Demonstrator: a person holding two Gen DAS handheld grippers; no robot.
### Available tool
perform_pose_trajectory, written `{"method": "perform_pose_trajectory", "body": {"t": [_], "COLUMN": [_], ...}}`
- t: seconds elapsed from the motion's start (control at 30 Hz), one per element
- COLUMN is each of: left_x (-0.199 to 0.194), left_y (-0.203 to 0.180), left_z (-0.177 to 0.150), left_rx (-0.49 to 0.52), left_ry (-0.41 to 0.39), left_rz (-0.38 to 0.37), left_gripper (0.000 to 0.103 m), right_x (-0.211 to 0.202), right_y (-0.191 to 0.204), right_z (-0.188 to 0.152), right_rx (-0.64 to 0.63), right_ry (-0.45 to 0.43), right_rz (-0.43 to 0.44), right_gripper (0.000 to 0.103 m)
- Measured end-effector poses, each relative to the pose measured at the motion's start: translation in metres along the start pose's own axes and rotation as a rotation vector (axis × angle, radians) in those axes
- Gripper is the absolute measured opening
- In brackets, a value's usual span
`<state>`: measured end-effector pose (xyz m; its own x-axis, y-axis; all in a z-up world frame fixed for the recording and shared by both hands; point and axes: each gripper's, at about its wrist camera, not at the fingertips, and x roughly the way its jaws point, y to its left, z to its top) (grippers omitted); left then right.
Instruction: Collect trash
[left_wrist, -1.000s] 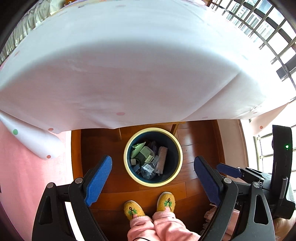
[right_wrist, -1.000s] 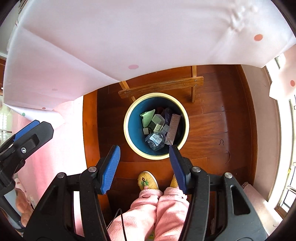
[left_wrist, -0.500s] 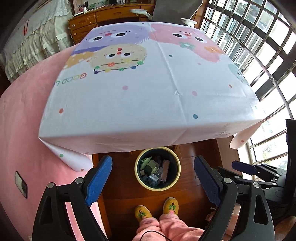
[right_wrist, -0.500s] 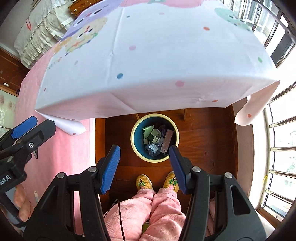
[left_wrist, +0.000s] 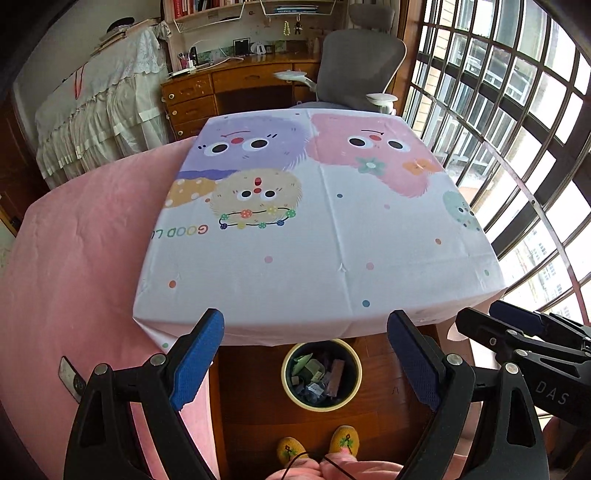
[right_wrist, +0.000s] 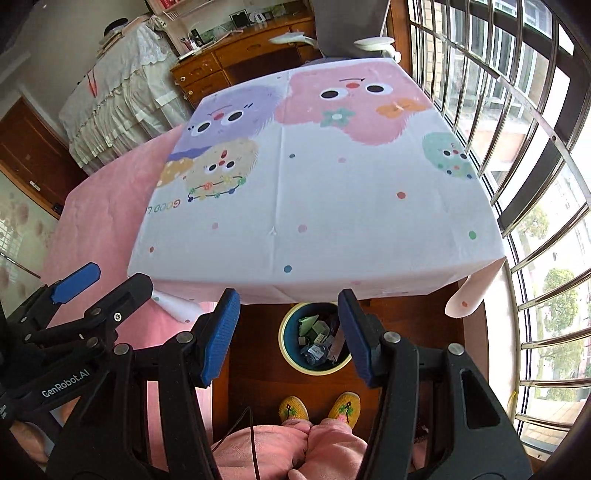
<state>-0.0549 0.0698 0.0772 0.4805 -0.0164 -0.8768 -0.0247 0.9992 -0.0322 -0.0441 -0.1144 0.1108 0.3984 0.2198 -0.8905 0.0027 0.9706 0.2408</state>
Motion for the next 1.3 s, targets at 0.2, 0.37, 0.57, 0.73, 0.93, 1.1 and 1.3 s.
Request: {"method": "perform_pose_trajectory", "body": {"t": [0.2, 0.37, 0.57, 0.73, 0.93, 1.1, 1.3], "left_x": [-0.016, -0.017, -0.014, -0.011, -0.011, -0.009, -0.009], "left_y": [-0.003, 0.001, 0.002, 0.004, 0.006, 0.006, 0.005], "left_z": [0.001, -0.001, -0.003, -0.004, -0.003, -0.007, -0.011], "left_rx": [-0.02, -0.049, -0.063, -0.068, -0.064, -0.07, -0.078], "left_ry": [-0.022, -0.025, -0.028, -0.031, -0.032, -0.026, -0.024], "left_rz": [0.009, 0.006, 0.01, 0.017, 0.017, 0.02, 0.027], "left_gripper": [0.091, 0.091, 0.091, 0.091, 0.091, 0.091, 0.091], "right_x": [-0.02, -0.028, -0.029, -0.027, -0.027, -0.026, -0.024], "right_y": [0.011, 0.016, 0.019, 0.019, 0.02, 0.021, 0.022], "right_z": [0.001, -0.002, -0.003, -0.003, -0.003, -0.004, -0.006], "right_rx": [-0.035, -0.055, -0.075, -0.08, -0.079, -0.078, -0.08], "right_ry": [-0.071, -0.094, -0.108, -0.104, -0.105, -0.101, -0.099], "right_rz": [-0.01, -0.009, -0.009, -0.007, -0.006, -0.006, -0.003], "right_gripper": [0.052, 0.052, 0.052, 0.052, 0.052, 0.052, 0.052]}}
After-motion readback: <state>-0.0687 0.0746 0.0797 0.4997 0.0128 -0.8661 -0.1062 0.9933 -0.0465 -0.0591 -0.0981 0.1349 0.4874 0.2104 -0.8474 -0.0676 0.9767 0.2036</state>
